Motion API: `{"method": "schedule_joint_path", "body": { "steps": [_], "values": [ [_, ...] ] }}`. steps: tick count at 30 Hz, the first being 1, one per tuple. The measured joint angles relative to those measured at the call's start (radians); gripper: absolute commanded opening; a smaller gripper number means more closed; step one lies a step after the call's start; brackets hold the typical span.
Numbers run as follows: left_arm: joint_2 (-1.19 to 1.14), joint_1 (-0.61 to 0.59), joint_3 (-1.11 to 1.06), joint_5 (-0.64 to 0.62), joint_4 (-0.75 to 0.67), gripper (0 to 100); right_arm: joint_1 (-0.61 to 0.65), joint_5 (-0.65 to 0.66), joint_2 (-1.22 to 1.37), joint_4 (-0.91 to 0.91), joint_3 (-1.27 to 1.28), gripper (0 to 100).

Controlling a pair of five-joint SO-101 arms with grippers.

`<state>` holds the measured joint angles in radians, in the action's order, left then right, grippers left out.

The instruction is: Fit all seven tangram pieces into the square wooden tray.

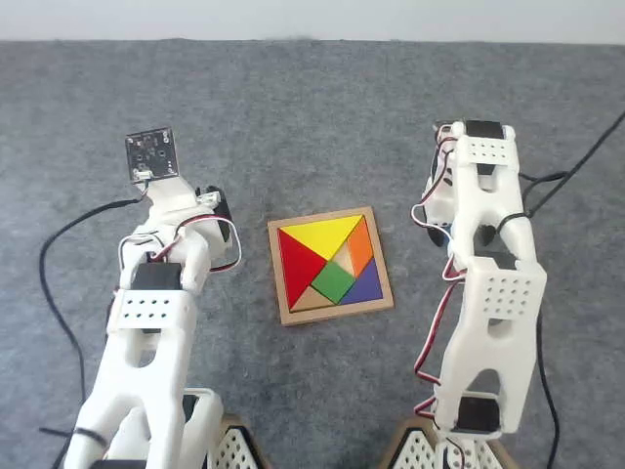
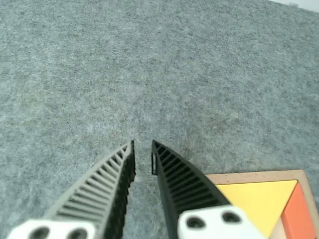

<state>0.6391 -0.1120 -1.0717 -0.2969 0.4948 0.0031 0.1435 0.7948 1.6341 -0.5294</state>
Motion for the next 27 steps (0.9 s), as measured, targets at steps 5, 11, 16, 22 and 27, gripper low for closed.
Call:
{"method": "schedule_joint_path", "body": {
  "steps": [5, 11, 16, 22, 27],
  "values": [
    [0.000, 0.000, 0.000, 0.000, 0.000, 5, -0.006, 0.000, 0.032, 0.000, -0.018, 18.0],
    [0.000, 0.000, 0.000, 0.002, 0.000, 5, -0.006, -0.002, 0.046, -0.008, -0.032, 18.0],
    [0.000, 0.000, 0.000, 0.008, 0.000, 5, -0.006, -0.002, 0.046, -0.008, -0.043, 18.0],
    [0.000, 0.000, 0.000, 0.008, 0.000, 5, -0.006, -0.052, 0.055, -0.008, -0.055, 17.7],
    [0.000, 0.000, 0.000, 0.011, 0.000, 5, -0.006, -0.074, 0.055, -0.008, -0.057, 11.9]
  ]
}}
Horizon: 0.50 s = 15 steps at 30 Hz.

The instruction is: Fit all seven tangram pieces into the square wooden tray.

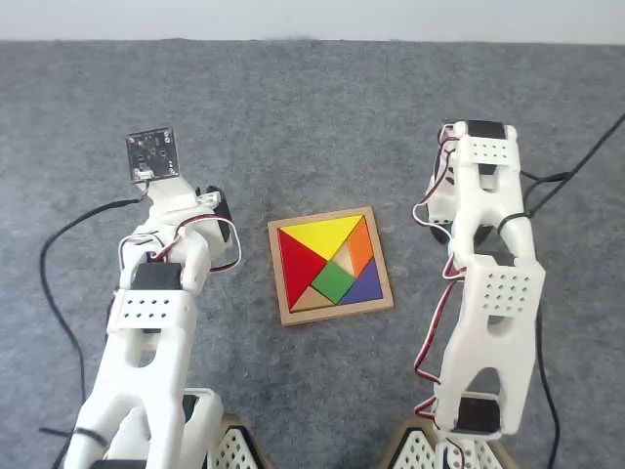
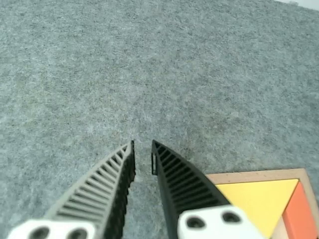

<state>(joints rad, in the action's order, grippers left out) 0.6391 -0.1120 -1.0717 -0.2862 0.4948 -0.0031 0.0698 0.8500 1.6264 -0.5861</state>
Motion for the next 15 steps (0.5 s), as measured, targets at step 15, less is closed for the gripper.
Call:
{"method": "schedule_joint_path", "body": {
  "steps": [15],
  "values": [
    [0.000, 0.000, 0.000, 0.002, 0.000, 5, -0.003, -0.003, 0.000, 0.005, -0.012, 7.7]
  ]
}}
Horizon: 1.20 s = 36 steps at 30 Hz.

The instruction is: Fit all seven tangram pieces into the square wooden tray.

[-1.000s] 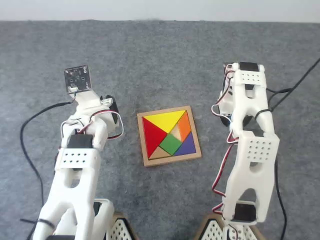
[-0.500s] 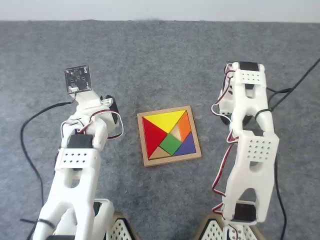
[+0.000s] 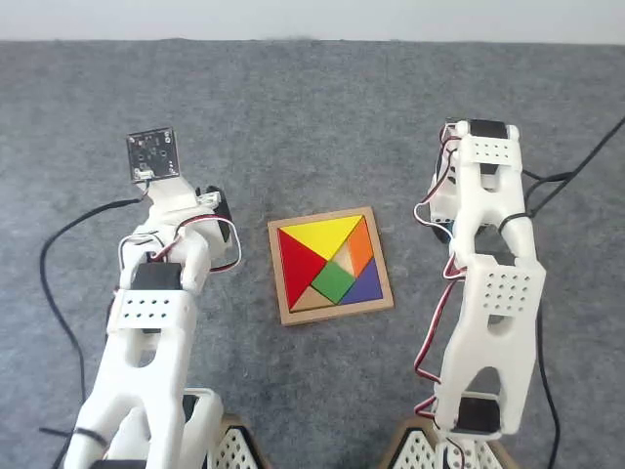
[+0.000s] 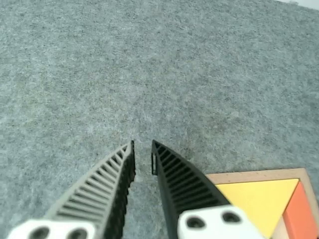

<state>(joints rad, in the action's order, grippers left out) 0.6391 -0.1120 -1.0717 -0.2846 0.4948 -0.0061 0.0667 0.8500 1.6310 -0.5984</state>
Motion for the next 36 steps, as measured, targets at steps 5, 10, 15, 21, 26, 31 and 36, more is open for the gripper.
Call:
{"method": "schedule_joint_path", "body": {
  "steps": [5, 10, 15, 21, 26, 31, 36],
  "values": [
    [0.000, 0.000, 0.000, 0.000, 0.000, 5, 0.002, -0.008, 0.002, 0.005, 0.000, 24.7],
    [0.000, 0.000, 0.000, 0.000, 0.000, 5, 0.018, -0.071, 0.005, 0.008, -0.009, 31.8],
    [0.000, 0.000, 0.000, 0.000, 0.000, 5, 0.012, -0.224, 0.015, -0.002, -0.075, 22.9],
    [0.000, 0.000, 0.000, 0.000, 0.000, 5, 0.012, -0.316, 0.023, -0.020, -0.121, 16.2],
    [0.000, 0.000, 0.000, 0.000, 0.000, 5, 0.012, -0.336, 0.074, -0.028, -0.133, 20.0],
    [0.000, 0.000, 0.000, 0.000, 0.000, 5, 0.018, -0.374, 0.094, -0.037, -0.153, 19.9],
    [0.000, 0.000, 0.000, 0.000, 0.000, 5, 0.018, -0.358, 0.094, -0.038, -0.153, 19.9]
  ]
}}
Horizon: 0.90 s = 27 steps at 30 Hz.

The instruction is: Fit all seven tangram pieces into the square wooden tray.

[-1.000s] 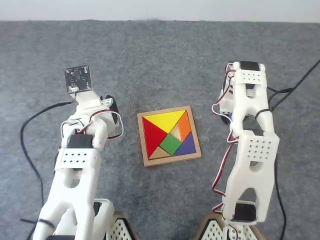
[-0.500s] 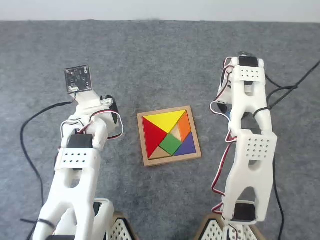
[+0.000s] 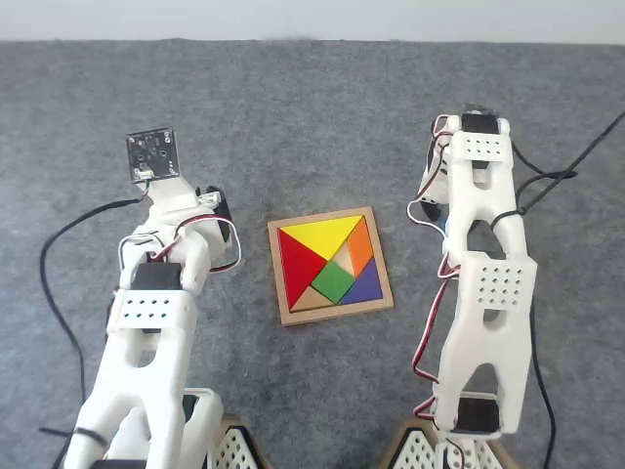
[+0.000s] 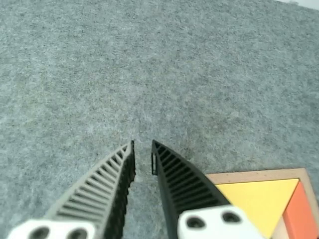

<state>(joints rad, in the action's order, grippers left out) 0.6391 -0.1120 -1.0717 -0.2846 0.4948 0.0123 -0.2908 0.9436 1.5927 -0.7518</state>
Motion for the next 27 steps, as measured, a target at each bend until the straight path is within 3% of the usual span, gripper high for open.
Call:
{"method": "schedule_joint_path", "body": {
  "steps": [5, 27],
  "values": [
    [0.000, 0.000, 0.000, 0.000, 0.000, 5, 0.000, 0.091, 0.000, 0.005, 0.000, 19.9],
    [0.000, 0.000, 0.000, 0.000, 0.000, 5, 0.000, 0.153, 0.000, 0.023, 0.000, 19.8]
  ]
}}
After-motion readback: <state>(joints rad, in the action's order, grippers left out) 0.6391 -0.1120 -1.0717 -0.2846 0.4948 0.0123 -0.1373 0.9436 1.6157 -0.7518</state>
